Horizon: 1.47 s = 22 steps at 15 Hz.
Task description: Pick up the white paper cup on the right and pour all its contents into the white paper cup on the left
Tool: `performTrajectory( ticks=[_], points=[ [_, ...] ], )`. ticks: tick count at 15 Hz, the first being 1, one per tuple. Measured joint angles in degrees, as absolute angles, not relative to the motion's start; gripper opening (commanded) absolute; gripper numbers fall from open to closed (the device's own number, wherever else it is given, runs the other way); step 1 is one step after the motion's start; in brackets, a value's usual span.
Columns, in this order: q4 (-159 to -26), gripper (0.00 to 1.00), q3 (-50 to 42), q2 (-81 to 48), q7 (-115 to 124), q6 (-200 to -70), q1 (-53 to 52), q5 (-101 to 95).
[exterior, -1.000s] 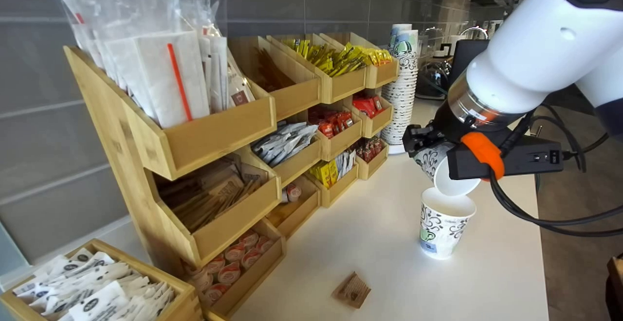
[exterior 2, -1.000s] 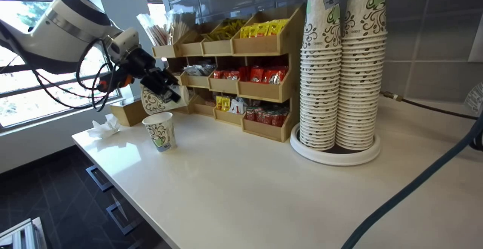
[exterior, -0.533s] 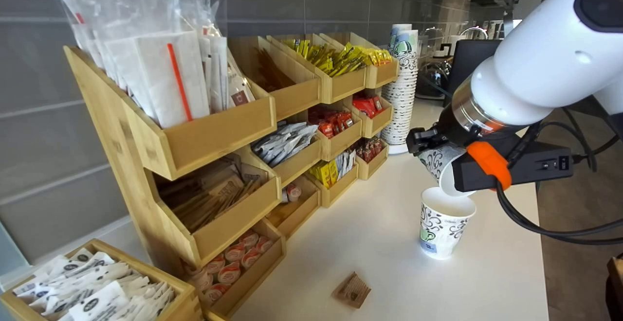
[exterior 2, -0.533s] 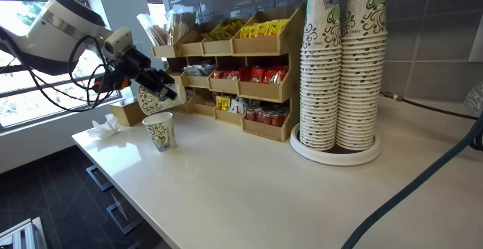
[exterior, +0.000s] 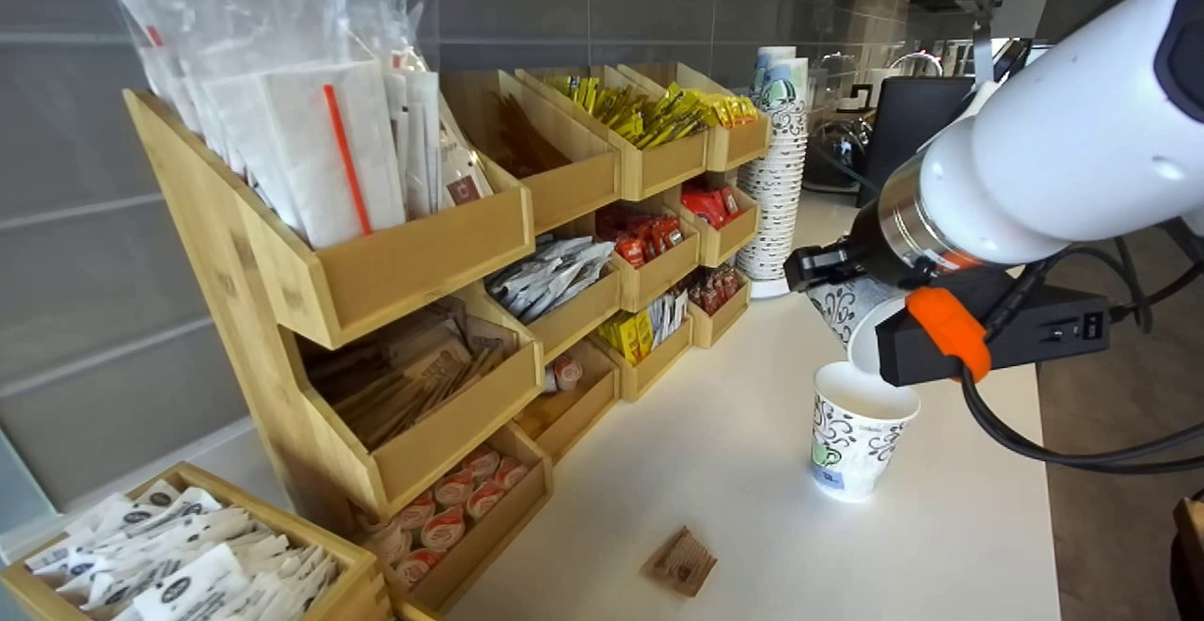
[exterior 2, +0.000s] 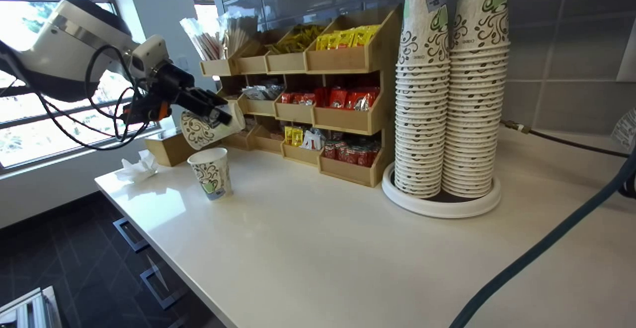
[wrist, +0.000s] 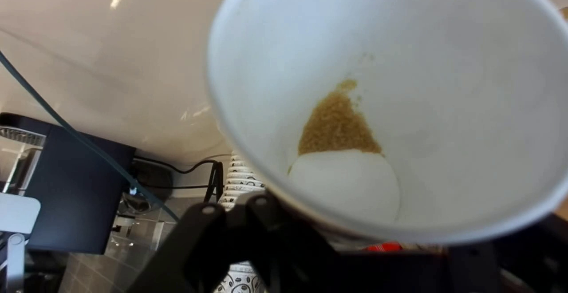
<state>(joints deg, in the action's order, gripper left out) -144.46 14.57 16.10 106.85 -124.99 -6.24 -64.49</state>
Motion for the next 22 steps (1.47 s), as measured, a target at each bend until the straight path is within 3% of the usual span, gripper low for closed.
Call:
performTrajectory(
  ticks=[22],
  points=[
    [-144.5, 0.42, 15.9, 12.9, 113.3, -114.0, -11.7, -73.2]
  ],
)
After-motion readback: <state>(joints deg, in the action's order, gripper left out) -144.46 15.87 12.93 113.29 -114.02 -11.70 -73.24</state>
